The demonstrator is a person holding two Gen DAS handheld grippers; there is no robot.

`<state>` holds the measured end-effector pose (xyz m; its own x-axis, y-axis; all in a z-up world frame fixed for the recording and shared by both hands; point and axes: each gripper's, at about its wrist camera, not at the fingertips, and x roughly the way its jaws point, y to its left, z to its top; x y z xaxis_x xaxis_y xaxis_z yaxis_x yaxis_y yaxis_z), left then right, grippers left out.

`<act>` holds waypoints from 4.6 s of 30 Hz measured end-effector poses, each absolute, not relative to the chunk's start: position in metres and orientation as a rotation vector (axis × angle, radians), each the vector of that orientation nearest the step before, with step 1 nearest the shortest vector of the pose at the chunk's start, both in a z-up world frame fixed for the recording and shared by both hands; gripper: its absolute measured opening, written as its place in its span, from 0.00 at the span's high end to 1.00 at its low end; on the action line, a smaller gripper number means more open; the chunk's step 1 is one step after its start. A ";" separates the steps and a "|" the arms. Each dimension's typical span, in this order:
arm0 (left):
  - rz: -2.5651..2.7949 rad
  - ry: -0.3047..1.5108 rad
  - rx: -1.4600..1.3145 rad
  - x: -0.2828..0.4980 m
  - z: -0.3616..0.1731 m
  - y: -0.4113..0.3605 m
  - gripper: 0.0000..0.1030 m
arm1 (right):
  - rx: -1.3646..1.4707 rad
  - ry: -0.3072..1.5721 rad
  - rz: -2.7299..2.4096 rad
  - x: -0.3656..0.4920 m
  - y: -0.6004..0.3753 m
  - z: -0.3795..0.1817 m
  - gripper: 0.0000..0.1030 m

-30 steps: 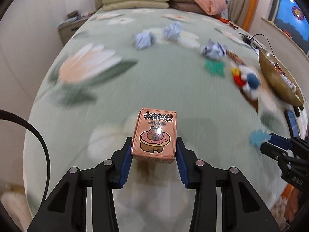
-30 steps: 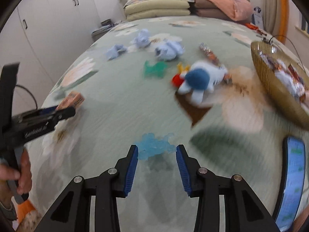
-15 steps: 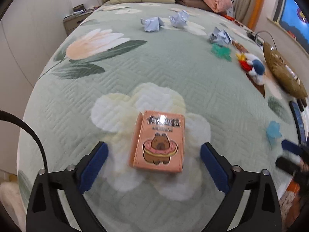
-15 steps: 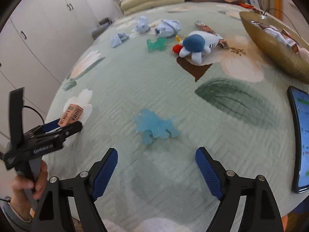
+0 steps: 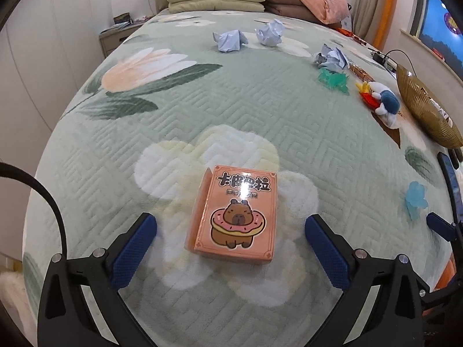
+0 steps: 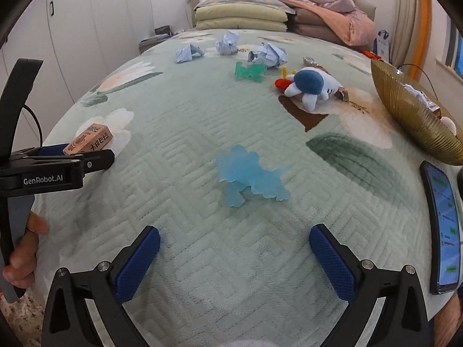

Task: Organize objects
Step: 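Grasp the orange candy box with the left tool while the right grasps the blue jelly toy, then carry the candy box and jelly toy to the gold plate and open both tools, then move both open tools back to the clutter on the bedspread, then grasp a crumpled paper ball with the left tool while the right grasps the green jelly toy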

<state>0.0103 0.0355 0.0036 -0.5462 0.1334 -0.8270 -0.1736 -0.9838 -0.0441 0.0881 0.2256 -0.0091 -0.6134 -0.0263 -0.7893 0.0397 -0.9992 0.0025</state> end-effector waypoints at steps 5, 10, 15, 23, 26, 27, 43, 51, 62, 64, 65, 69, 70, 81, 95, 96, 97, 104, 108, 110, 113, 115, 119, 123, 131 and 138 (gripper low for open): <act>2.567 0.104 -1.372 0.016 0.013 0.032 0.22 | 1.463 0.058 -2.728 0.080 0.229 -0.002 0.00; 2.535 0.042 -1.391 0.005 0.013 0.024 0.32 | 1.519 -0.065 -2.772 0.063 0.253 0.008 0.00; 2.537 0.037 -1.406 0.002 0.015 0.027 0.55 | 1.526 -0.030 -2.753 0.041 0.257 0.009 0.28; 2.542 0.034 -1.368 0.009 0.030 0.043 0.64 | 1.466 -0.062 -2.693 0.045 0.250 0.017 0.55; 2.520 0.064 -1.312 0.008 0.047 0.062 0.64 | 1.466 -0.170 -2.676 0.051 0.266 0.021 0.55; 2.514 0.078 -1.298 0.007 0.050 0.068 0.64 | 1.466 -0.190 -2.678 0.052 0.271 0.022 0.55; 2.307 0.146 -0.839 -0.063 0.163 0.292 0.63 | 1.113 -0.343 -3.222 0.050 0.472 0.167 0.55; 2.214 0.068 -0.832 -0.103 0.157 0.375 0.54 | 1.102 -0.518 -3.230 0.020 0.547 0.177 0.54; 2.255 0.044 -0.960 -0.114 0.131 0.329 0.32 | 1.218 -0.621 -3.140 0.016 0.572 0.135 0.25; 2.295 0.032 -0.986 -0.117 0.130 0.302 0.32 | 1.239 -0.589 -3.113 0.026 0.561 0.132 0.25; 2.317 0.024 -0.995 -0.118 0.131 0.289 0.32 | 1.249 -0.575 -3.100 0.030 0.554 0.131 0.25; 2.435 -0.006 -1.008 -0.111 0.141 0.223 0.32 | 1.260 -0.517 -3.027 0.039 0.518 0.132 0.25; 2.493 0.005 -0.994 -0.104 0.144 0.203 0.32 | 1.253 -0.505 -3.003 0.038 0.506 0.134 0.25; 2.794 -0.133 -1.182 -0.093 0.103 0.016 0.28 | 1.213 -0.201 -2.717 -0.010 0.339 0.115 0.18; 2.812 -0.030 -1.343 -0.105 0.005 0.001 0.23 | 1.348 -0.084 -2.678 -0.053 0.265 0.005 0.18; 2.807 -0.051 -1.343 -0.105 0.005 -0.001 0.19 | 1.343 -0.080 -2.688 -0.054 0.265 0.003 0.17; 2.801 -0.068 -1.345 -0.107 0.005 -0.002 0.15 | 1.327 -0.065 -2.702 -0.054 0.264 0.001 0.16; 2.790 -0.065 -1.323 -0.106 0.004 0.001 0.07 | 1.287 -0.048 -2.687 -0.054 0.263 -0.003 0.00; 2.788 -0.066 -1.326 -0.108 0.004 0.001 0.07 | 1.284 -0.033 -2.687 -0.055 0.261 -0.004 0.00; 2.785 -0.043 -1.350 -0.109 0.007 0.005 0.08 | 1.284 -0.031 -2.687 -0.055 0.261 -0.004 0.00; 2.738 -0.024 -1.235 -0.119 0.033 0.019 0.08 | 1.289 -0.027 -2.685 -0.056 0.261 -0.004 0.00; 2.740 -0.029 -1.125 -0.141 0.057 0.031 0.07 | 1.305 -0.017 -2.685 -0.057 0.259 -0.003 0.00; 2.665 -0.018 -1.106 -0.207 0.065 0.050 0.07 | 1.389 -0.029 -2.670 -0.069 0.254 0.007 0.00; 2.579 0.052 -1.151 -0.246 0.037 0.062 0.07 | 1.334 -0.186 -2.661 -0.100 0.254 0.025 0.00; 2.537 0.018 -1.173 -0.278 0.027 0.070 0.10 | 1.466 -0.064 -2.869 -0.161 0.243 0.006 0.11; 2.555 0.051 -1.190 -0.276 0.025 0.074 0.54 | 1.346 -0.017 -2.935 -0.158 0.238 0.010 0.53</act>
<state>-0.2760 0.0738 0.0251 -0.6012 0.2722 -0.7513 -0.3019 -0.9479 -0.1019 -0.1583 0.2379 0.0100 -0.6492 0.0749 -0.7569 -0.0835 -0.9961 -0.0269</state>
